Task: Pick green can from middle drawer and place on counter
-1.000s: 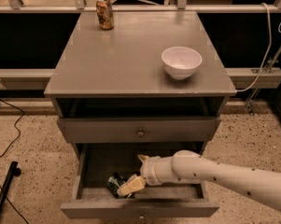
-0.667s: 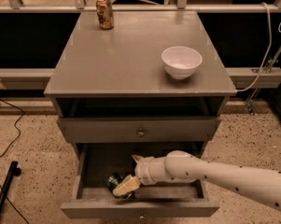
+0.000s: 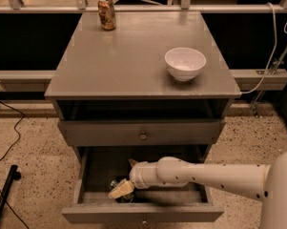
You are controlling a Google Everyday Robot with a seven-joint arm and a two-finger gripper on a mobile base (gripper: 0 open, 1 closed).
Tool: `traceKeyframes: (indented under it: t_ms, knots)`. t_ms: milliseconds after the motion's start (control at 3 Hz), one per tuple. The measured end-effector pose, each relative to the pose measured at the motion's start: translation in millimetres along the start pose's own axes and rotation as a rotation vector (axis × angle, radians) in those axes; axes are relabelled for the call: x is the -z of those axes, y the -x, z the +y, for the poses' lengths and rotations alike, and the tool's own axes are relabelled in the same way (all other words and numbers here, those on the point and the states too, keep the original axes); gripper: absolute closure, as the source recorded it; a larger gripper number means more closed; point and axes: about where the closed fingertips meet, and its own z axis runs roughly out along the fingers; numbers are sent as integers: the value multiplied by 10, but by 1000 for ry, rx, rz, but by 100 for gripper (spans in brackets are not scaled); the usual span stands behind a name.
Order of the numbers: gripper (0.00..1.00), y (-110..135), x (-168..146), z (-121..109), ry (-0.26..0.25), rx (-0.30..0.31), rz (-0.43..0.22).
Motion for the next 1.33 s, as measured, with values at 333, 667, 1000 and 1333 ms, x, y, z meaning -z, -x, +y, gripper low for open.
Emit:
traceKeyframes:
  t_ms: [333, 667, 1000, 1333]
  knots:
    - [4, 1, -135, -49, -5, -2, 6]
    - [15, -116, -270, -60, -7, -21, 26]
    - [14, -273, -358, -61, -11, -40, 52]
    - [15, -444, -371, -49, -20, -55, 72]
